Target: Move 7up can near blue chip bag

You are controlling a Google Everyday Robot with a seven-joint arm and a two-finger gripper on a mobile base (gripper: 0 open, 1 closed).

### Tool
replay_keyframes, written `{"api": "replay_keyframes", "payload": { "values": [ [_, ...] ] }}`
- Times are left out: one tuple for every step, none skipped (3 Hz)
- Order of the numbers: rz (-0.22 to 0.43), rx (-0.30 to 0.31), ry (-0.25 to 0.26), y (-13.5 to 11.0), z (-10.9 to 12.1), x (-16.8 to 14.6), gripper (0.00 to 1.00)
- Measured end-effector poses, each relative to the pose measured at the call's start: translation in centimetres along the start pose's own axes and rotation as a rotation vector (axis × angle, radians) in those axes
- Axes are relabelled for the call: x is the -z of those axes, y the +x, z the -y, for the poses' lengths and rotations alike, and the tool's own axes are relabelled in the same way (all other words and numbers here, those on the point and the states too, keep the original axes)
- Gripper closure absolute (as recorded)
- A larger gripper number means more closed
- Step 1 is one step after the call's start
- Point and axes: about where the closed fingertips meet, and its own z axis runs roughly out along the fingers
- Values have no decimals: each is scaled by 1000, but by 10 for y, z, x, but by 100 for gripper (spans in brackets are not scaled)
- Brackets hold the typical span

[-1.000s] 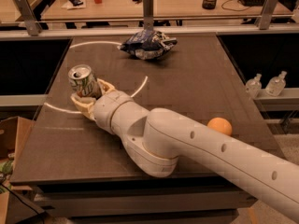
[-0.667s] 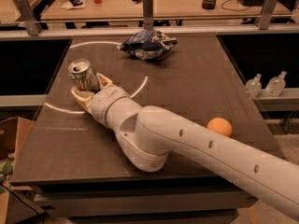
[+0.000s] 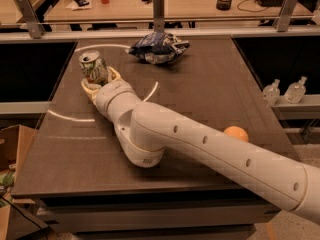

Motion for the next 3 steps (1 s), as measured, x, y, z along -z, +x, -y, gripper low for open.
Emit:
{"api": "replay_keyframes", "payload": {
  "values": [
    [-40, 10, 45, -2, 21, -15, 100],
    [-60, 6, 93, -6, 44, -26, 100],
    [-62, 7, 143, -10, 67, -34, 100]
  ]
}}
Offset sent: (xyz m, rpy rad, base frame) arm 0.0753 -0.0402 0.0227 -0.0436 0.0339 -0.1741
